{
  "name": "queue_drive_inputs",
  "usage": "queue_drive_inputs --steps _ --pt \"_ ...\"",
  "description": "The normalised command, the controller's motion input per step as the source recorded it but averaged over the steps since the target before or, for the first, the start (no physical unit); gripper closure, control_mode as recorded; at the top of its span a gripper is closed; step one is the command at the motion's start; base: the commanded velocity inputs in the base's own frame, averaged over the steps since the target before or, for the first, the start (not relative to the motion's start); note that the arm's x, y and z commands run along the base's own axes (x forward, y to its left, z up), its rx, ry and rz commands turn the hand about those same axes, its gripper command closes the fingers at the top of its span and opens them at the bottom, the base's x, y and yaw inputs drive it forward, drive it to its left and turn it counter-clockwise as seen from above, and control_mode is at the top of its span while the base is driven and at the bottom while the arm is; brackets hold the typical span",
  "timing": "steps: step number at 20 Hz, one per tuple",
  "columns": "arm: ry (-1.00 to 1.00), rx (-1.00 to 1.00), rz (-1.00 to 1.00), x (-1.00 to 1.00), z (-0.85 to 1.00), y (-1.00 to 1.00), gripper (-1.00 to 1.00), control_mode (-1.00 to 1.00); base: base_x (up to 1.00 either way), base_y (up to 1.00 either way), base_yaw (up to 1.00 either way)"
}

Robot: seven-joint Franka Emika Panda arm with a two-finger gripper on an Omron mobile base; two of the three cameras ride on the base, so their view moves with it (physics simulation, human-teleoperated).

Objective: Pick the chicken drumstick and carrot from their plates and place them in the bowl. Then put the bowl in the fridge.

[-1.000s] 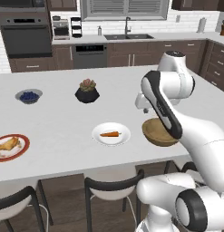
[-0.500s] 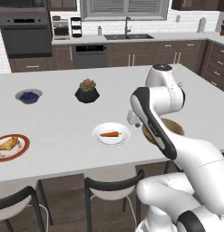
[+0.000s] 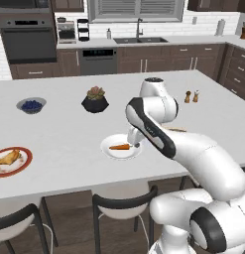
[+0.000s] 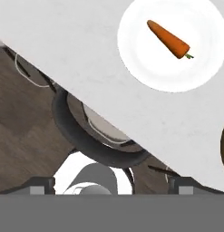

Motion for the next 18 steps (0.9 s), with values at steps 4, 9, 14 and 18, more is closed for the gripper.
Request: queue_drive_inputs --steps 4,9,14,18 --pt "0.15 -0.11 0.24 0.82 -0.63 0.37 -1.00 -1.00 0.00 0.00 0.00" --pt "0.01 -0.04 0.18 0.65 -0.62 0.18 -1.00 -1.00 0.00 0.00 0.00" --pt "-0.02 0.00 0.13 0.58 -0.52 0.00 -1.00 -1.00 0.00 0.00 0.00" --pt "-0.01 0.00 0.06 0.59 -0.29 0.00 -1.00 -1.00 0.00 0.00 0.00"
